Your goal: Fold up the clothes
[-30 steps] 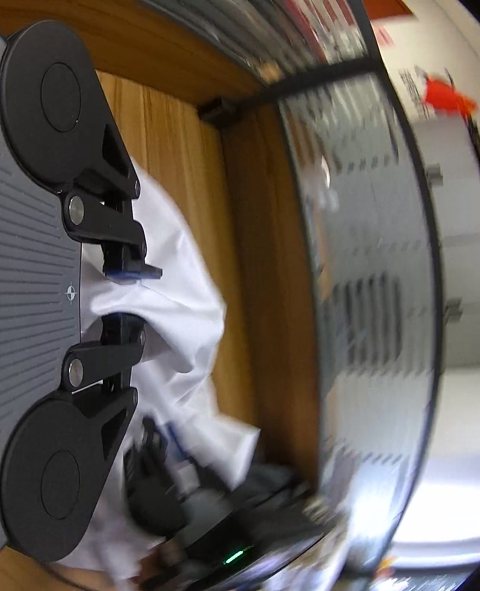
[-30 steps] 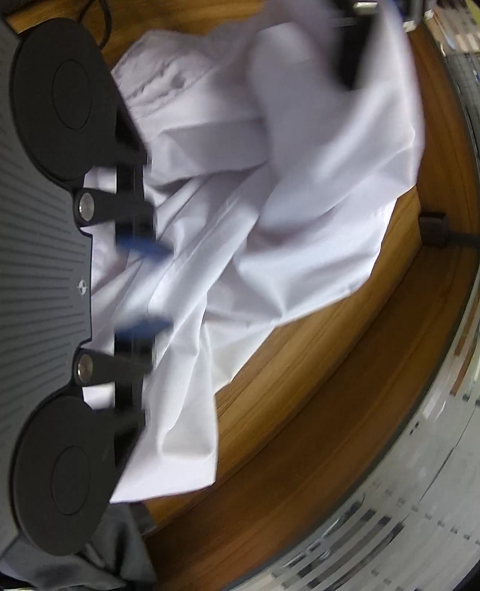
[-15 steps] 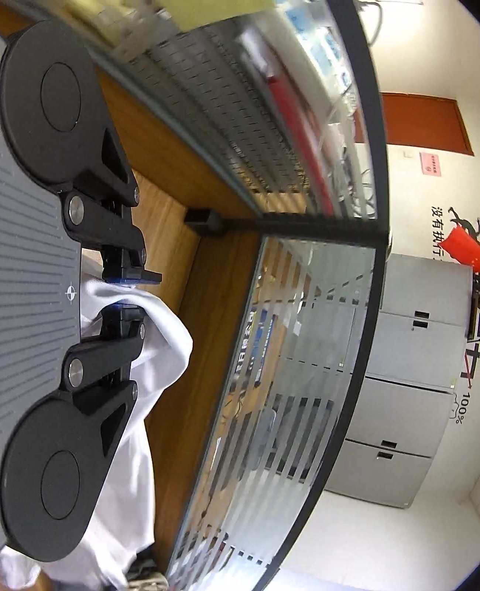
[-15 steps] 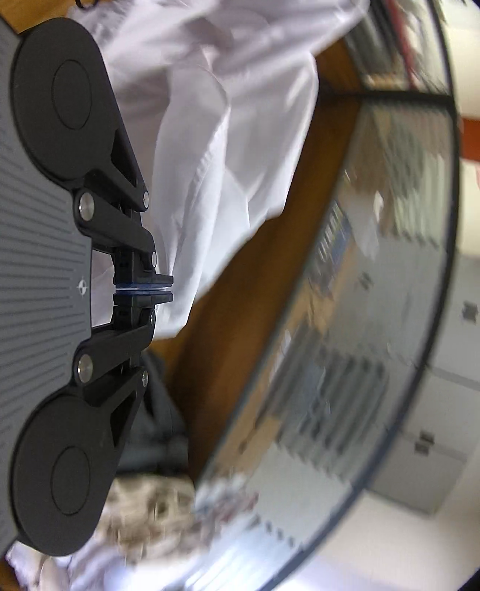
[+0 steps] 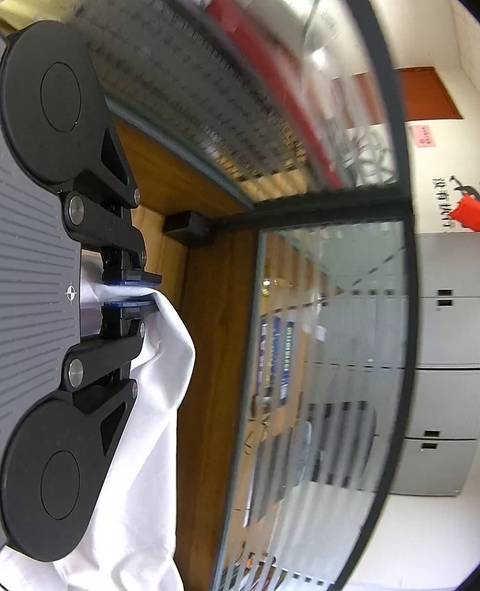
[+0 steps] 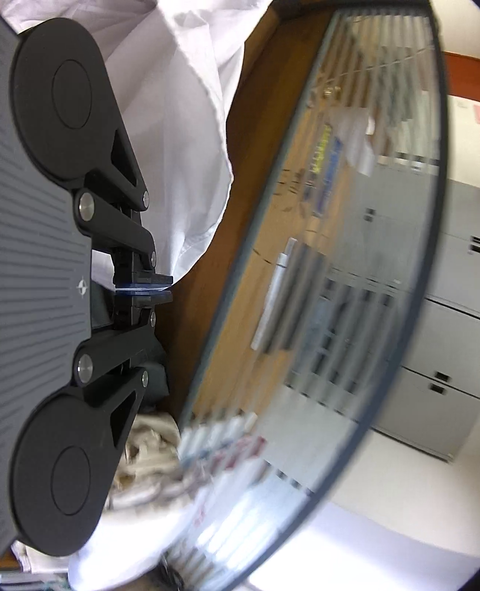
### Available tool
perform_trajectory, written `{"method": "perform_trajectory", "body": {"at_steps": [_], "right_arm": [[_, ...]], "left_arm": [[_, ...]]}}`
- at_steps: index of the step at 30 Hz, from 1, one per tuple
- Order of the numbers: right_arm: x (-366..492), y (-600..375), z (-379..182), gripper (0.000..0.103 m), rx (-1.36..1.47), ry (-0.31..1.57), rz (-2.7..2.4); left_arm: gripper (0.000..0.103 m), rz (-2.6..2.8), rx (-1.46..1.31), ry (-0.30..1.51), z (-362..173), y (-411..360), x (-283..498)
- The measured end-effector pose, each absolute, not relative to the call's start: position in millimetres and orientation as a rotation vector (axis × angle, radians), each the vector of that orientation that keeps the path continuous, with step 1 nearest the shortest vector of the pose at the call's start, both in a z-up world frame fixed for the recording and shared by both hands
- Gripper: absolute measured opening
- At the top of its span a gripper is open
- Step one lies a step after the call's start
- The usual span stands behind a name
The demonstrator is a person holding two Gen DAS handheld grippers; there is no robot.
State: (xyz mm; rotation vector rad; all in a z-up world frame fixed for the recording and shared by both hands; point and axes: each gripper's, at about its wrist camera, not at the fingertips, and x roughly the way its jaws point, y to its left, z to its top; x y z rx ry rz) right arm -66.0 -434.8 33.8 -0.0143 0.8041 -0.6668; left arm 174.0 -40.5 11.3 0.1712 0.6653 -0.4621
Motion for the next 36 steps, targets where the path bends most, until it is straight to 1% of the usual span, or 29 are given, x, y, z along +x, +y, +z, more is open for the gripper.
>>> {"method": "perform_trajectory", "body": {"at_steps": [1, 2, 3, 4, 5, 6, 7, 9, 11, 14, 16, 24, 26, 27, 28, 29, 30, 36], "right_arm": [[-60.3, -439.0, 26.8, 0.002, -0.003, 0.82, -0.66], [-55.8, -444.0, 19.4, 0.008, 0.01, 0.835, -0.651], [-51.8, -446.7, 12.9, 0.017, 0.026, 0.857, -0.641], [-49.2, -448.0, 7.5, 0.023, 0.038, 0.873, -0.632], [-47.0, -446.5, 2.4, 0.031, 0.043, 0.878, -0.624], [-45.9, -444.4, -0.3, 0.037, 0.044, 0.887, -0.613], [-45.0, -442.2, -2.9, 0.04, 0.044, 0.896, -0.601], [-48.3, -429.3, -6.0, 0.057, 0.039, 0.9, -0.574], [-54.5, -418.3, -7.5, 0.064, 0.065, 0.898, -0.532], [-59.8, -399.1, -15.6, 0.067, 0.118, 0.914, -0.445], [-60.9, -383.3, -20.7, 0.067, 0.149, 0.923, -0.387], [-46.6, -299.7, -38.3, 0.07, 0.233, 0.952, -0.179], [-36.8, -283.7, -43.7, 0.07, 0.24, 0.954, -0.139], [-32.2, -276.4, -45.6, 0.07, 0.249, 0.953, -0.12], [-27.7, -269.1, -47.4, 0.07, 0.257, 0.953, -0.101], [-23.1, -261.8, -49.3, 0.07, 0.265, 0.952, -0.082], [-16.6, -256.2, -53.7, 0.07, 0.268, 0.95, -0.071], [24.3, -238.4, -79.2, 0.07, 0.347, 0.963, 0.016]], "left_arm": [[0.015, -0.46, 0.162, 0.691, 5.2, -41.0, 180.0], [0.018, -0.462, 0.15, 0.716, -0.4, -40.9, 185.1], [0.025, -0.465, 0.138, 0.731, -4.2, -39.4, 187.6], [0.037, -0.465, 0.127, 0.739, -6.7, -37.3, 188.7], [0.044, -0.466, 0.117, 0.747, -9.3, -35.1, 189.9], [0.057, -0.468, 0.109, 0.749, -10.6, -32.7, 188.8], [0.066, -0.472, 0.104, 0.745, -10.6, -29.9, 185.5], [0.066, -0.507, 0.118, 0.737, -10.2, -27.0, 175.9], [0.067, -0.563, 0.158, 0.736, -10.5, -28.2, 162.5], [0.07, -0.658, 0.221, 0.749, -16.5, -35.4, 140.2], [0.074, -0.714, 0.257, 0.762, -23.2, -40.8, 126.3], [0.077, -0.805, 0.37, 0.788, -54.1, -74.1, 106.5], [0.076, -0.798, 0.389, 0.788, -59.8, -80.4, 108.6], [0.065, -0.797, 0.395, 0.789, -62.7, -82.8, 111.0], [0.031, -0.8, 0.398, 0.789, -65.5, -85.0, 114.6], [0.014, -0.799, 0.408, 0.797, -67.4, -87.3, 118.3], [0.005, -0.793, 0.412, 0.803, -66.8, -88.7, 120.8], [0.005, -0.725, 0.37, 0.733, -40.0, -81.0, 140.4]]}}
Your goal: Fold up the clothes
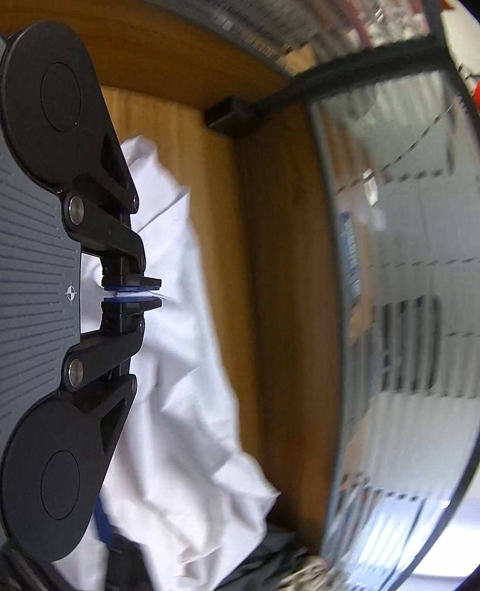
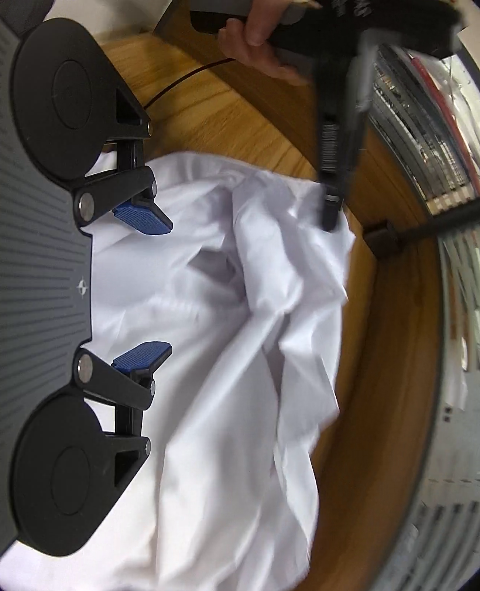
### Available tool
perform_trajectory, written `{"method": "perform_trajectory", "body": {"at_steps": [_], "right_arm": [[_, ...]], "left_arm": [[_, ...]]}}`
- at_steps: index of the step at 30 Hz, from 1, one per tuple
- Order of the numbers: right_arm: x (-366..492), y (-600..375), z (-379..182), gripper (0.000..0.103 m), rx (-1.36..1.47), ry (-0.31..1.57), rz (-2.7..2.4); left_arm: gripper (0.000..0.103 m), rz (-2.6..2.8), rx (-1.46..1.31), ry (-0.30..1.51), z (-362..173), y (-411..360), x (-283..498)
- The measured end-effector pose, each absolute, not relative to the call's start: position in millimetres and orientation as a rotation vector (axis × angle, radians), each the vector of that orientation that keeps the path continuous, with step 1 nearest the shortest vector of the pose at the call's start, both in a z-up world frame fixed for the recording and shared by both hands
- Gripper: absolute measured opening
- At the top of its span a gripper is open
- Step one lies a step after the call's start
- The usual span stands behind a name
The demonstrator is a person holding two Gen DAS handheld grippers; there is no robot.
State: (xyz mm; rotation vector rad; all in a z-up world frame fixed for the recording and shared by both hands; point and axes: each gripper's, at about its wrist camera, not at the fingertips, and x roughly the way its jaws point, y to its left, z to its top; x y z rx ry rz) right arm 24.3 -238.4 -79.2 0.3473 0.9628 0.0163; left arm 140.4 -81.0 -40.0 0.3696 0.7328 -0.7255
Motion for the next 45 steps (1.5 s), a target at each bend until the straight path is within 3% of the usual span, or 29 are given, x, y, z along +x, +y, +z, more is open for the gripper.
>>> {"method": "perform_trajectory", "body": {"at_steps": [2, 5, 6, 16, 24, 29, 30, 33, 34, 35, 39, 41, 45], "right_arm": [[33.6, -234.6, -87.4, 0.068, 0.378, 0.981, 0.036], [36.6, -227.9, -92.2, 0.02, 0.369, 1.01, 0.065], [32.3, -228.2, -88.2, 0.016, 0.372, 1.003, 0.071], [-74.0, -258.9, -8.2, 0.008, 0.334, 0.916, -0.111], [-186.6, -286.1, 8.5, 0.0, 0.353, 0.978, -0.38], [-241.2, -294.7, -12.2, 0.0, 0.421, 1.037, -0.548], [-251.1, -296.9, -16.7, 0.0, 0.452, 1.04, -0.574], [-270.7, -296.7, -18.2, 0.003, 0.533, 1.015, -0.595], [-272.7, -294.9, -18.2, 0.003, 0.548, 1.007, -0.594], [-274.6, -292.6, -18.3, 0.006, 0.562, 0.995, -0.589], [-277.2, -283.6, -18.7, 0.04, 0.615, 0.956, -0.546], [-273.4, -276.1, -15.5, 0.043, 0.626, 0.941, -0.509], [-265.0, -256.7, -9.6, 0.064, 0.612, 0.907, -0.405]], "left_arm": [[0.005, -0.694, 0.358, 0.702, -29.5, -77.6, 149.1], [0.005, -0.635, 0.339, 0.668, -16.1, -71.5, 167.4], [0.005, -0.617, 0.332, 0.659, -12.7, -69.0, 173.4], [0.005, -0.459, 0.267, 0.663, 1.7, -50.5, 206.5], [0.005, -0.458, 0.35, 0.775, -43.7, -43.1, 167.2], [0.007, -0.488, 0.372, 0.854, -65.1, -36.6, 134.6], [0.011, -0.506, 0.359, 0.859, -63.2, -34.2, 128.6], [0.053, -0.562, 0.32, 0.875, -57.5, -27.0, 110.8], [0.062, -0.587, 0.312, 0.87, -54.1, -25.1, 104.0], [0.063, -0.622, 0.311, 0.855, -49.4, -24.4, 96.4], [0.07, -0.769, 0.353, 0.829, -38.2, -30.5, 66.5], [0.073, -0.838, 0.373, 0.832, -35.9, -34.6, 51.1], [0.08, -0.974, 0.411, 0.833, -35.6, -43.3, 25.2]]}}
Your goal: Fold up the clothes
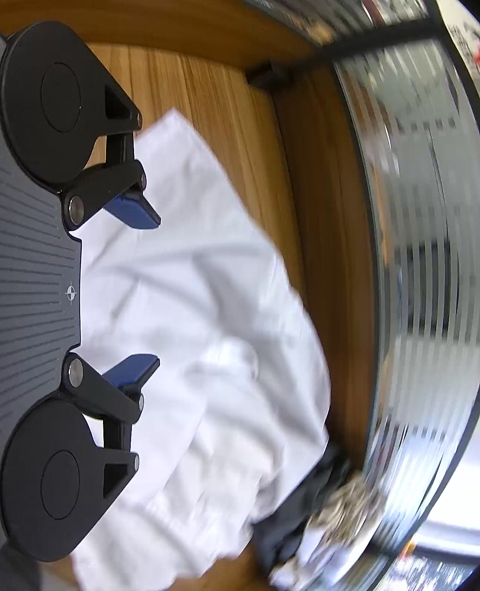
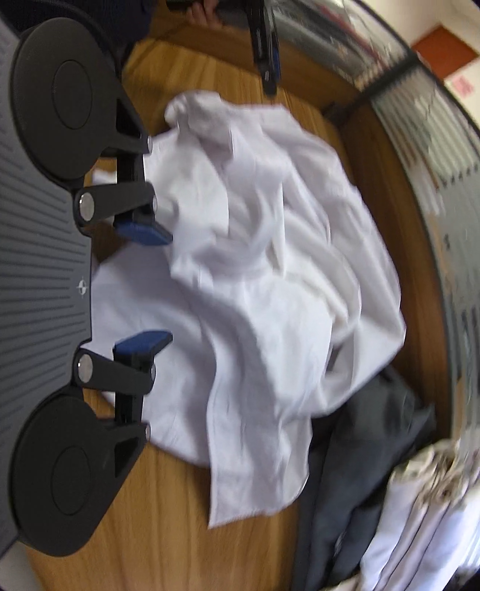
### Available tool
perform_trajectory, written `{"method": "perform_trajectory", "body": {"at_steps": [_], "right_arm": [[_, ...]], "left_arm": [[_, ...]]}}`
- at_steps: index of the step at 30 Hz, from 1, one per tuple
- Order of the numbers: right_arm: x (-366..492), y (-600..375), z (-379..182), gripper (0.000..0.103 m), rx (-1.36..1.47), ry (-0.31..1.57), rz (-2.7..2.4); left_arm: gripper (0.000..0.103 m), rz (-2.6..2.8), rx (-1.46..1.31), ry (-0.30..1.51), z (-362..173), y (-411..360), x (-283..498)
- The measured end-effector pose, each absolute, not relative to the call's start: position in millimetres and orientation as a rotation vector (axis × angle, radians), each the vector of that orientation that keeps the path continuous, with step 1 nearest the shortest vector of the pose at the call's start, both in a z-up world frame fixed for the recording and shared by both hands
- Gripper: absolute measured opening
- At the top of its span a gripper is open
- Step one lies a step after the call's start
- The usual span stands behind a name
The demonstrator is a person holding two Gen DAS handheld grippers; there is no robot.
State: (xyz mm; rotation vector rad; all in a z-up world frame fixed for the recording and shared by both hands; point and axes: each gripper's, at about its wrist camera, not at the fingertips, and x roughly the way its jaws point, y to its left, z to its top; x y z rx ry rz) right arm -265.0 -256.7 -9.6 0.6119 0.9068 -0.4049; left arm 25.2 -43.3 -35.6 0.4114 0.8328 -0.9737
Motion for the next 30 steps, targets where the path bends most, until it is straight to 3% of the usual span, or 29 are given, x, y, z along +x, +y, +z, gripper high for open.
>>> {"method": "perform_trajectory", "body": {"at_steps": [6, 14, 17, 20, 22, 23, 24, 25, 26, 30], "right_arm": [[-255.2, -229.1, -5.8, 0.078, 0.567, 0.915, -0.293], [-250.5, -206.3, -28.0, 0.082, 0.606, 0.934, -0.247], [-247.0, -202.4, -38.6, 0.081, 0.632, 0.92, -0.279], [-239.8, -201.9, -47.5, 0.08, 0.667, 0.899, -0.319], [-233.0, -202.0, -51.1, 0.074, 0.689, 0.891, -0.339], [-230.0, -202.3, -52.3, 0.06, 0.698, 0.889, -0.343], [-227.0, -202.6, -53.5, 0.036, 0.708, 0.887, -0.347], [-223.1, -202.7, -54.3, 0.024, 0.699, 0.9, -0.358], [-220.8, -202.2, -54.6, 0.018, 0.688, 0.916, -0.366], [-218.7, -202.2, -57.5, 0.01, 0.677, 0.963, -0.388]], "left_arm": [[0.086, -1.158, 0.487, 0.843, -41.8, -55.7, -14.4], [0.087, -1.235, 0.671, 0.8, -70.3, -79.5, -50.3], [0.081, -1.208, 0.697, 0.793, -79.0, -89.8, -50.5], [0.062, -1.185, 0.692, 0.793, -83.6, -98.2, -48.5], [0.024, -1.181, 0.694, 0.779, -82.5, -101.0, -49.7], [0.02, -1.178, 0.687, 0.769, -79.3, -101.3, -49.7], [0.015, -1.169, 0.673, 0.756, -74.5, -100.6, -49.4], [0.011, -1.158, 0.647, 0.743, -67.6, -99.6, -46.9], [0.011, -1.142, 0.61, 0.729, -58.8, -98.2, -42.1], [0.009, -1.054, 0.434, 0.697, -19.5, -94.2, -9.9]]}}
